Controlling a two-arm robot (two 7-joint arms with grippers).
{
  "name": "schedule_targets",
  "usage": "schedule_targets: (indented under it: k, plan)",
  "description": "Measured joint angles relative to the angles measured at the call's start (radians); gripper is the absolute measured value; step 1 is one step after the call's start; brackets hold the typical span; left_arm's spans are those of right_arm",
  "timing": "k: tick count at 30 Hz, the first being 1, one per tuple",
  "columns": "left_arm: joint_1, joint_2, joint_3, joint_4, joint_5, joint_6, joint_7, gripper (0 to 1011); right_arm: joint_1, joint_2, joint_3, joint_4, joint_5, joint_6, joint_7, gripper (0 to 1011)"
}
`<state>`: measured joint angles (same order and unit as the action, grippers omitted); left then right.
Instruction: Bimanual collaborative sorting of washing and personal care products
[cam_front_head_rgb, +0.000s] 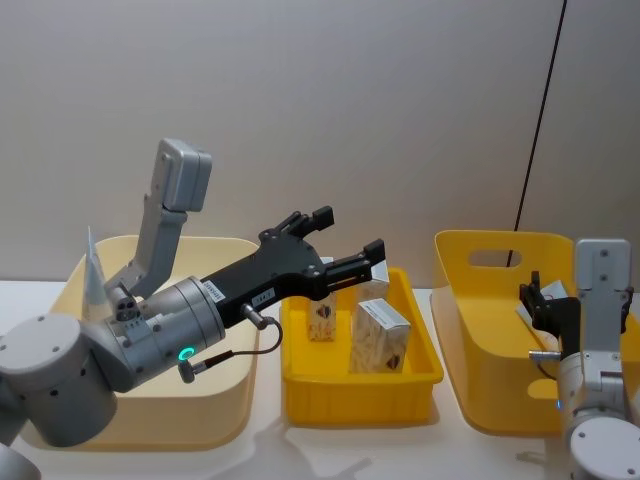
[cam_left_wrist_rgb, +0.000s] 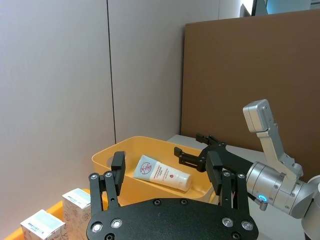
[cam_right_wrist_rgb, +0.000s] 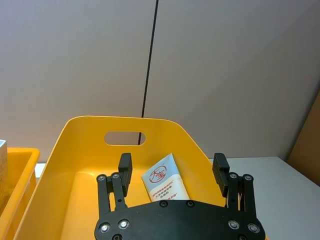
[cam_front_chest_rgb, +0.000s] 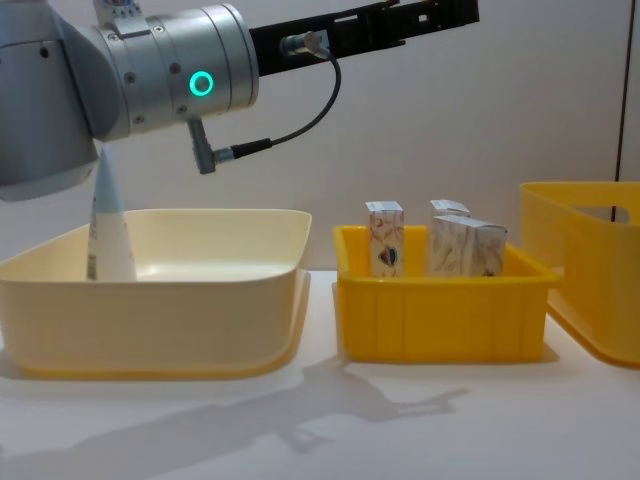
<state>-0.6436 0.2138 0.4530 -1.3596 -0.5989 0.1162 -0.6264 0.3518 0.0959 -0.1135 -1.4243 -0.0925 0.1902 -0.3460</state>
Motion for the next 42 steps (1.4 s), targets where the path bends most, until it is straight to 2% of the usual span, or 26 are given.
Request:
schedule_targets:
  k: [7,11,26,31,38,42]
  plan:
    - [0.000,0.000,0.000,0.000,0.000,0.000,0.000,1003,-0.004,0.000,0.002,-0.007,0.007,-0.013,0.012,1001]
    - [0.000,0.000,0.000,0.000,0.000,0.000,0.000,1003,-0.013,0.001,0.006,-0.019,0.027,-0.038,0.041,1001]
    - [0.002,0.001,0.000,-0.002,0.001,0.000,0.002,1003,-0.064,0.010,0.029,-0.095,0.148,-0.143,0.205,1001]
    - [0.022,0.008,0.000,-0.015,0.020,-0.004,0.032,1003,-0.082,0.012,0.037,-0.121,0.193,-0.173,0.264,1001]
    - [0.069,0.028,0.000,-0.045,0.066,-0.016,0.103,1003,-0.089,0.018,0.033,-0.126,0.196,-0.173,0.267,1001]
    - [0.108,0.045,0.000,-0.072,0.105,-0.027,0.163,1003,-0.112,0.036,0.022,-0.144,0.211,-0.172,0.279,1001]
